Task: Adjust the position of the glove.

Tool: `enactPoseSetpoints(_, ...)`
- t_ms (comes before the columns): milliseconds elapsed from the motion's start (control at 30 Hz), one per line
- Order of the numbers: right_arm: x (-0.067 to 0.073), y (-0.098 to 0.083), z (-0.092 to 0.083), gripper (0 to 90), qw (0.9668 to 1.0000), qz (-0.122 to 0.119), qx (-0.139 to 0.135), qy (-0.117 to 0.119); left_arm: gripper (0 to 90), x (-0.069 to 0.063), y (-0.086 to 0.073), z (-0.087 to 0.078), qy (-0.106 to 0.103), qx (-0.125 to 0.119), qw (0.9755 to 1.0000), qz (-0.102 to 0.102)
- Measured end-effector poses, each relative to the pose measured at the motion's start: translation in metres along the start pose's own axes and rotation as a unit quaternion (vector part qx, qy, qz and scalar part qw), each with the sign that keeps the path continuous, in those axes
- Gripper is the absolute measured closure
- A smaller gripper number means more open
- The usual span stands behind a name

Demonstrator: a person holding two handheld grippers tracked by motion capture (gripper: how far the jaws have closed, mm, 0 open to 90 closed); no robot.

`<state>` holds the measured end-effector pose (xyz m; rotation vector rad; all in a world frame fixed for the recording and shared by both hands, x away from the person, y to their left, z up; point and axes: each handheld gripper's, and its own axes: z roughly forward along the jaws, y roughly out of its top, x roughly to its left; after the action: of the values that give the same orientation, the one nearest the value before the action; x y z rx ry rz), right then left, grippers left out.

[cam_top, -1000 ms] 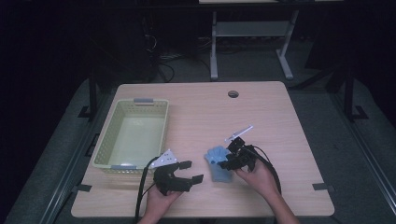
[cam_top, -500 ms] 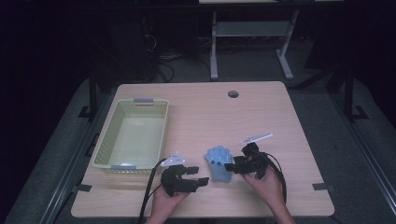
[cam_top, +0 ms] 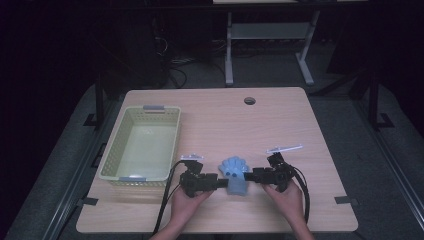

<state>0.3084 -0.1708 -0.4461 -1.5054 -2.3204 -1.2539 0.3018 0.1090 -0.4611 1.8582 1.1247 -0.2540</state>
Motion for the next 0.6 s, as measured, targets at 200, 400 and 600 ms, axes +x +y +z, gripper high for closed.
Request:
enactPoseSetpoints(200,-0.008,-0.004,0.005,47.7,0.9996,0.027,0.004,0.013,40.0,0.000,0.003,0.008,0.006,0.006,0.9998,-0.015)
enactPoseSetpoints(400,-0.009,-0.007,0.011,49.2,0.9991,0.036,0.014,0.019,42.6,0.002,0.002,0.012,-0.004,0.014,0.9992,-0.036)
enactPoseSetpoints(600,-0.011,-0.012,0.009,49.3,0.9968,0.069,0.005,0.040,43.4,0.006,-0.001,0.015,-0.024,0.020,0.9974,-0.065)
